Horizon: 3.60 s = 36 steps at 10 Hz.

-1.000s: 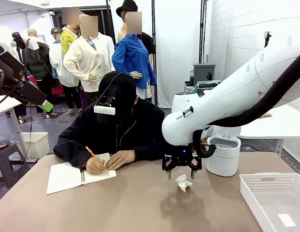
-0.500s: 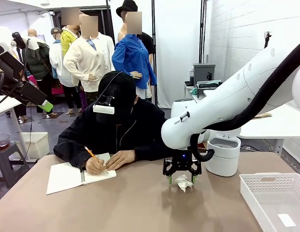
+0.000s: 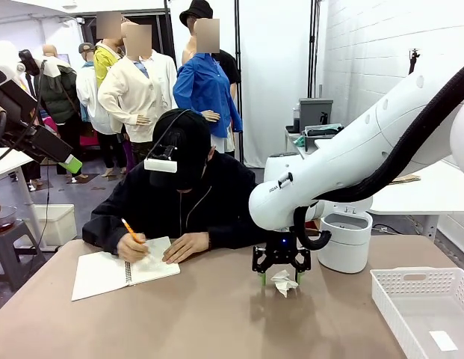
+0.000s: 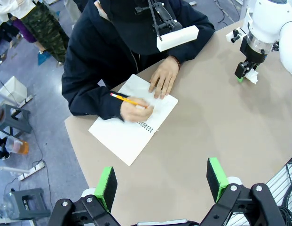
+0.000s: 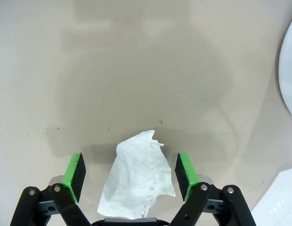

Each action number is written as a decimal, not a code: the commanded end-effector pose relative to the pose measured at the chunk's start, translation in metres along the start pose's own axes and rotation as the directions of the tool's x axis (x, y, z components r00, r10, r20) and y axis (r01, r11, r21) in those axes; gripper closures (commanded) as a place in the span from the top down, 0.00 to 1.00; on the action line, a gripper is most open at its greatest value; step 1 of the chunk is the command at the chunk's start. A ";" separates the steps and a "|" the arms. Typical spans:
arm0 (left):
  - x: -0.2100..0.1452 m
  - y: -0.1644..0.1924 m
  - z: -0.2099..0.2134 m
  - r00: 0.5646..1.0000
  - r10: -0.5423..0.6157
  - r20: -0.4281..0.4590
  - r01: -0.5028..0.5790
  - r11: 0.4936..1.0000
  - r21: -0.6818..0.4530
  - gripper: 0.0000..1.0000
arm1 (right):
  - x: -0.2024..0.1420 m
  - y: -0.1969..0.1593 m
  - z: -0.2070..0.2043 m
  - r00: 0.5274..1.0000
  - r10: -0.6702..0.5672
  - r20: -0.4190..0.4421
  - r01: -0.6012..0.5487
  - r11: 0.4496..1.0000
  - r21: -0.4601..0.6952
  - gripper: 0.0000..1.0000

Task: Sort the paper based on its condition.
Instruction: If a person hands you a paper, place it in the Organizing basket , and if it's crumpled, put it in the Trash can.

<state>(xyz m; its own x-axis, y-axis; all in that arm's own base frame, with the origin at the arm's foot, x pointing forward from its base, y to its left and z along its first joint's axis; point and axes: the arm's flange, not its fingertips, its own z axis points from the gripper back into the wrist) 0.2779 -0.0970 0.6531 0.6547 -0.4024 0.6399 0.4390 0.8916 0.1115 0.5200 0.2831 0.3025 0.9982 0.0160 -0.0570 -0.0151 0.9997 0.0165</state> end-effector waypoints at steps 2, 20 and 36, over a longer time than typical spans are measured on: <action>0.000 -0.001 0.001 1.000 0.000 0.001 0.000 1.000 0.000 1.00 | -0.001 0.000 -0.001 0.994 -0.105 -0.025 0.105 0.994 0.008 0.76; 0.000 -0.001 0.001 1.000 0.000 0.001 0.000 1.000 0.000 1.00 | -0.066 -0.059 0.155 0.965 -0.146 0.216 0.178 0.975 -0.134 0.37; 0.000 -0.001 0.001 1.000 0.000 0.001 0.000 1.000 0.000 1.00 | 0.028 -0.162 0.172 0.832 -0.413 0.371 0.445 0.895 -0.002 0.37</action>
<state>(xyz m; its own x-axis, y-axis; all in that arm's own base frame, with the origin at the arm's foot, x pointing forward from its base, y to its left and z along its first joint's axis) 0.2779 -0.0970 0.6533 0.6545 -0.4022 0.6402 0.4391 0.8915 0.1111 0.5617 0.1162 0.4674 0.8575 -0.4078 0.3135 0.4336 0.9010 -0.0139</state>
